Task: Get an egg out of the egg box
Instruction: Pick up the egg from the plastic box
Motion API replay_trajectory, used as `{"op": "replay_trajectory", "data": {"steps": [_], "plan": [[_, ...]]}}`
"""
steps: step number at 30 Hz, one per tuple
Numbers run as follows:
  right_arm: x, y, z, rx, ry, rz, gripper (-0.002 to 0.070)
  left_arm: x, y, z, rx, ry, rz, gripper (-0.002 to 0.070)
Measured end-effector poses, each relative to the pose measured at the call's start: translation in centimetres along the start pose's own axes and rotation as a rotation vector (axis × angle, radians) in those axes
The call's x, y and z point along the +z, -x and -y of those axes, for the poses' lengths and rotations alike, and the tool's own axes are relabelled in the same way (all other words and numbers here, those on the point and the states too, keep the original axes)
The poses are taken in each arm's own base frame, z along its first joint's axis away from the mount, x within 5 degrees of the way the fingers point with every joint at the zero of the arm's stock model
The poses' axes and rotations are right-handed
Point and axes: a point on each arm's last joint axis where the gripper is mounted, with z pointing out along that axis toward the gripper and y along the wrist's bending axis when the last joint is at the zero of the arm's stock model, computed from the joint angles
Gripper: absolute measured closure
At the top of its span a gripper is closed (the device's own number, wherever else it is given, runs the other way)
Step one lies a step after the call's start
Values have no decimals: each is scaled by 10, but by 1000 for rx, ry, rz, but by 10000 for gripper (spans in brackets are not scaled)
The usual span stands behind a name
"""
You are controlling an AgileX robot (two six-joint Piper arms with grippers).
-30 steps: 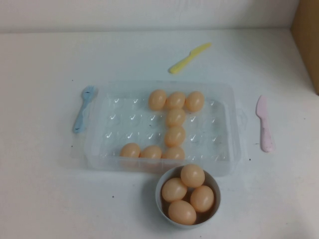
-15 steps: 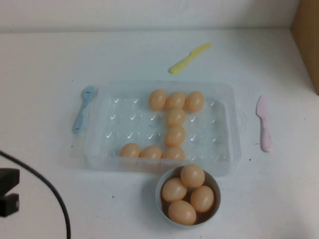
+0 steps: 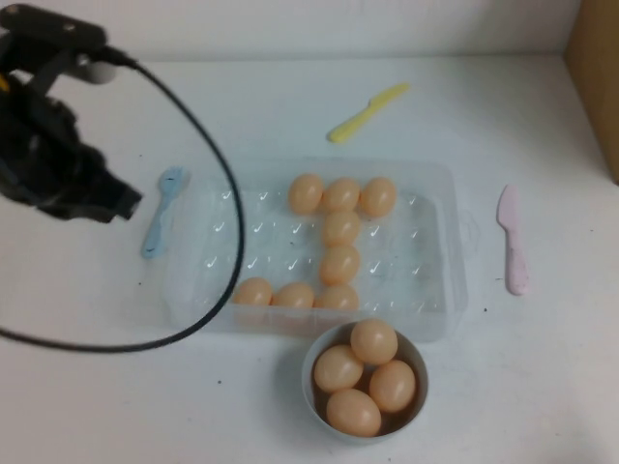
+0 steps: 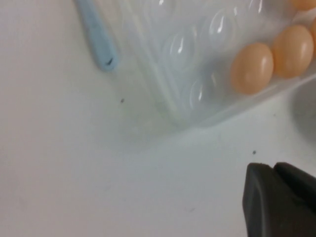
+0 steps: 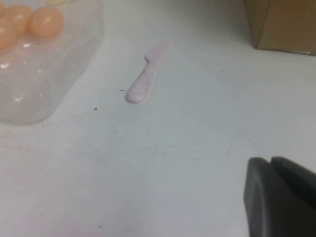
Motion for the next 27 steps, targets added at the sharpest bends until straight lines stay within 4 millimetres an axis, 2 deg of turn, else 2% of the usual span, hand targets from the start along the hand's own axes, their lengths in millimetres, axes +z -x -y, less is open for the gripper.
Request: {"op": "replay_trajectory", "data": {"steps": [3,6,9,14,17,23,27], "plan": [[0,0,0,0,0,0,694,17,30,10,45,-28,-10,680],[0,0,0,0,0,0,694,47,56,22,86,-53,-47,680],[0,0,0,0,0,0,694,75,68,32,118,-71,-98,680],[0,0,0,0,0,0,694,121,75,39,147,-81,-194,669],[0,0,0,0,0,0,694,137,74,42,182,-86,-232,603],[0,0,0,0,0,0,694,158,73,46,198,-96,-276,316],[0,0,0,0,0,0,694,167,72,46,196,-99,-299,249]]}}
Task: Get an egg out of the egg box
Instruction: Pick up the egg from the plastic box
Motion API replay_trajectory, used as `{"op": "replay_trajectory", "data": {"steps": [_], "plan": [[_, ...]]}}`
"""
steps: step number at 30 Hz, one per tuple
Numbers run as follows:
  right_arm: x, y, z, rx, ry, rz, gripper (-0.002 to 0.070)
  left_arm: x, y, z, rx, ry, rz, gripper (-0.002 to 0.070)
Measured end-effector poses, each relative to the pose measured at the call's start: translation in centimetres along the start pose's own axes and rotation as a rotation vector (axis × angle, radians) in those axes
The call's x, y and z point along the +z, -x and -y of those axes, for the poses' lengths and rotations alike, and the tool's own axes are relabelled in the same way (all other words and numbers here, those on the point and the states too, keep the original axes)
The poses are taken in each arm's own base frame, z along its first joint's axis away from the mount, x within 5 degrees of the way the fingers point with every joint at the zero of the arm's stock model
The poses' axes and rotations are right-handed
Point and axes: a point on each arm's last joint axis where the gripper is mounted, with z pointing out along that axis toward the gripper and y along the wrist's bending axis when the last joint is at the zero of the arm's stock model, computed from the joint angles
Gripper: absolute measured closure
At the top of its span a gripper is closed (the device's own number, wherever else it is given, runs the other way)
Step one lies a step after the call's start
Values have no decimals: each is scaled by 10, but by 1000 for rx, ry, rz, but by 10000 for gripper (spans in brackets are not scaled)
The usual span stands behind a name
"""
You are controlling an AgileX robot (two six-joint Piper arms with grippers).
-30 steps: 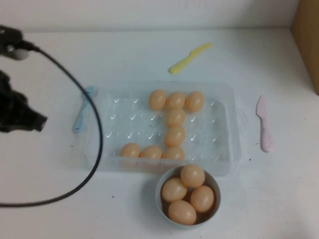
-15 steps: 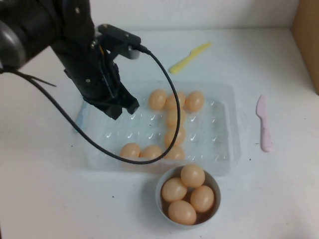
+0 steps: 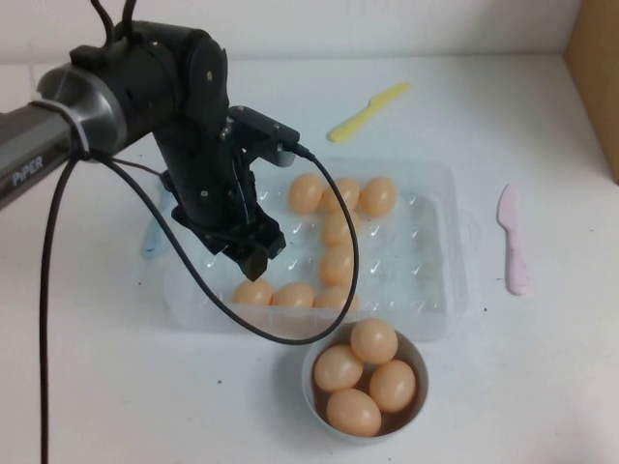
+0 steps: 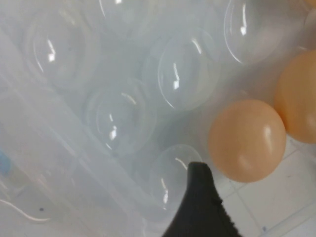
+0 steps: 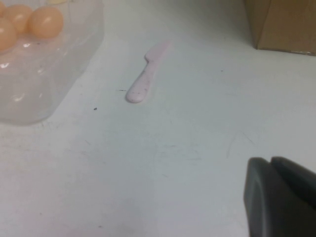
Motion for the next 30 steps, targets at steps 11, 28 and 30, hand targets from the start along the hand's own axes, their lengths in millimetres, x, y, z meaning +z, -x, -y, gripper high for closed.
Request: {"op": "replay_trajectory", "data": {"steps": [11,28,30], "plan": [[0,0,0,0,0,0,694,17,5,9,4,-29,-30,237],[0,0,0,0,0,0,694,44,2,11,1,-41,-85,239],[0,0,0,0,0,0,694,46,2,10,-1,-40,-81,239]]}}
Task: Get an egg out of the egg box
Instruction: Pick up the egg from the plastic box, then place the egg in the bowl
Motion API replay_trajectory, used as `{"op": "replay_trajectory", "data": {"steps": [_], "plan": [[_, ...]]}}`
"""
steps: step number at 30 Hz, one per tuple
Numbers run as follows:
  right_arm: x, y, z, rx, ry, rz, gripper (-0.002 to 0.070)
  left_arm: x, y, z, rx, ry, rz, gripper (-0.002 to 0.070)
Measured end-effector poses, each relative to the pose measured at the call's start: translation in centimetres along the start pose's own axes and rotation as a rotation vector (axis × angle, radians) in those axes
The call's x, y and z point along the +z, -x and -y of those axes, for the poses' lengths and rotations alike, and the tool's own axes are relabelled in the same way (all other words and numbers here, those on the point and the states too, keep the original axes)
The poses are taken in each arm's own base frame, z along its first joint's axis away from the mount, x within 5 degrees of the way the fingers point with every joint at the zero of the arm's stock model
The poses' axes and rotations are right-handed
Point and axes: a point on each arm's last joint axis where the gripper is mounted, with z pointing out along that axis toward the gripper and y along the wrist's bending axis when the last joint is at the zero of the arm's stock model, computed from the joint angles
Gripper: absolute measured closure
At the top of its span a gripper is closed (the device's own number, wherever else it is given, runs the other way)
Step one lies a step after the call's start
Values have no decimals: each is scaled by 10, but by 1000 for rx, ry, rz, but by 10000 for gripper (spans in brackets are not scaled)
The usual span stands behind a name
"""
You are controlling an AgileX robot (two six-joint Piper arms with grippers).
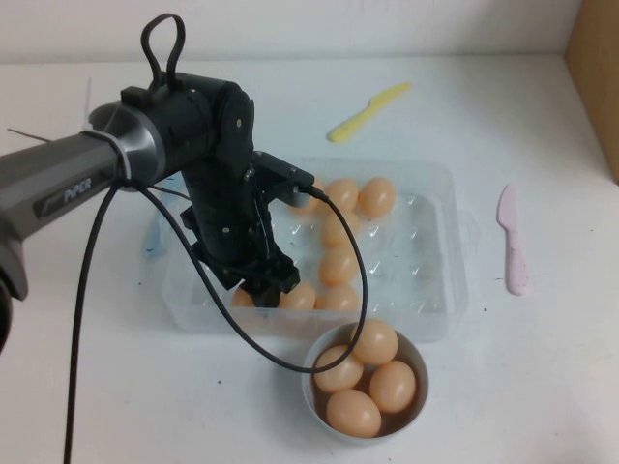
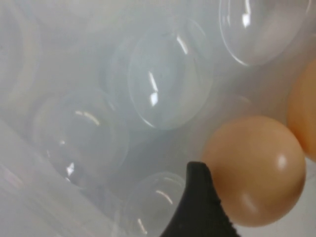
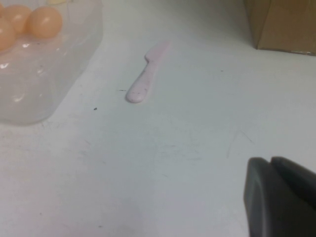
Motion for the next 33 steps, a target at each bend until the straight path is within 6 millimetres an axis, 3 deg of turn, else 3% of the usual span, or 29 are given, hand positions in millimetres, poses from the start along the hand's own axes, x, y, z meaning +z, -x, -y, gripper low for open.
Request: {"op": "replay_trajectory", "data": {"steps": [11,18,23,28,33], "plan": [[0,0,0,1,0,0,694,21,4,-2,-1,-1,-25,243],[0,0,0,4,0,0,694,20,4,-3,0,2,-20,319],[0,0,0,4,0,0,694,-2,1,-1,6,23,39,319],[0,0,0,4,0,0,694,-48,-8,3,14,71,142,319],[0,0,0,4,0,0,694,-89,-19,35,87,92,220,319]]}}
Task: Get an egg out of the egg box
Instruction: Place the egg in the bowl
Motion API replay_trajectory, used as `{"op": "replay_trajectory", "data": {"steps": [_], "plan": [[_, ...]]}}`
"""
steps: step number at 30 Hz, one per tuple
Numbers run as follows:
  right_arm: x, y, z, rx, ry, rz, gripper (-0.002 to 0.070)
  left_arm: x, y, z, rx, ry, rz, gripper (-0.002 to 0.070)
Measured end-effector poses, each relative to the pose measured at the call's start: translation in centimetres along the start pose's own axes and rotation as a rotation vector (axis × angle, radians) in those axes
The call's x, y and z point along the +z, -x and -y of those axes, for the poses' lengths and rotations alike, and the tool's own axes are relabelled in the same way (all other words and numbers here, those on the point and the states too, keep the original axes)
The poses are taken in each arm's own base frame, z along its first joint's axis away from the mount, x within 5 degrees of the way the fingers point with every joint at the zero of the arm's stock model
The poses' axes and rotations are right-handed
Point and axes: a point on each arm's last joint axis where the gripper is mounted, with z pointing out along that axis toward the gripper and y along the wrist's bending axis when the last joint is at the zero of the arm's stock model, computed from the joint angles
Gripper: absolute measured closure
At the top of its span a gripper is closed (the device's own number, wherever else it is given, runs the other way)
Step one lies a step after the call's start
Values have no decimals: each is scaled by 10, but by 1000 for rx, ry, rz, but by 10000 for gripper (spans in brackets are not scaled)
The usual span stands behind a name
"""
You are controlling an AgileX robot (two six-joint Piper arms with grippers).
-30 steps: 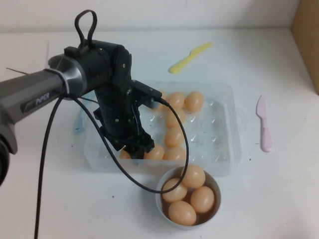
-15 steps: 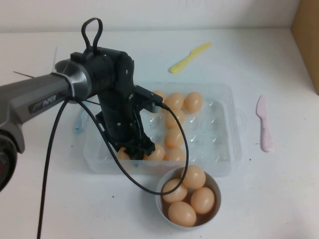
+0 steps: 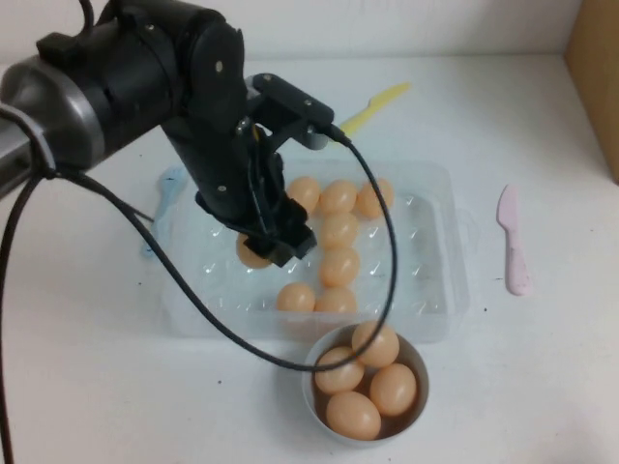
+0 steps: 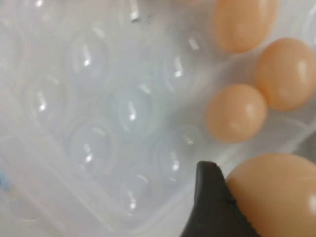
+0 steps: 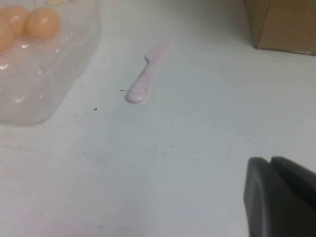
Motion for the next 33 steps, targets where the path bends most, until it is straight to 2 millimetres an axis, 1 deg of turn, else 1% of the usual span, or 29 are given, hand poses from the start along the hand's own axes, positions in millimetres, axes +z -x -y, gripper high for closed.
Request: {"op": "replay_trajectory", "data": {"steps": [2,5,9,12,14,16,28,33], "plan": [[0,0,0,0,0,0,694,-9,1,20,42,-26,14,319],[0,0,0,0,0,0,694,-12,4,54,106,-90,10,319],[0,0,0,0,0,0,694,-5,5,99,200,-166,-13,319],[0,0,0,0,0,0,694,5,3,120,261,-196,-41,319],[0,0,0,0,0,0,694,12,0,127,284,-206,-59,319],[0,0,0,0,0,0,694,18,-2,129,290,-209,-69,319],[0,0,0,2,1,0,694,52,-8,128,334,-180,-41,320],[0,0,0,2,1,0,694,56,-8,128,347,-177,-36,320]]}}
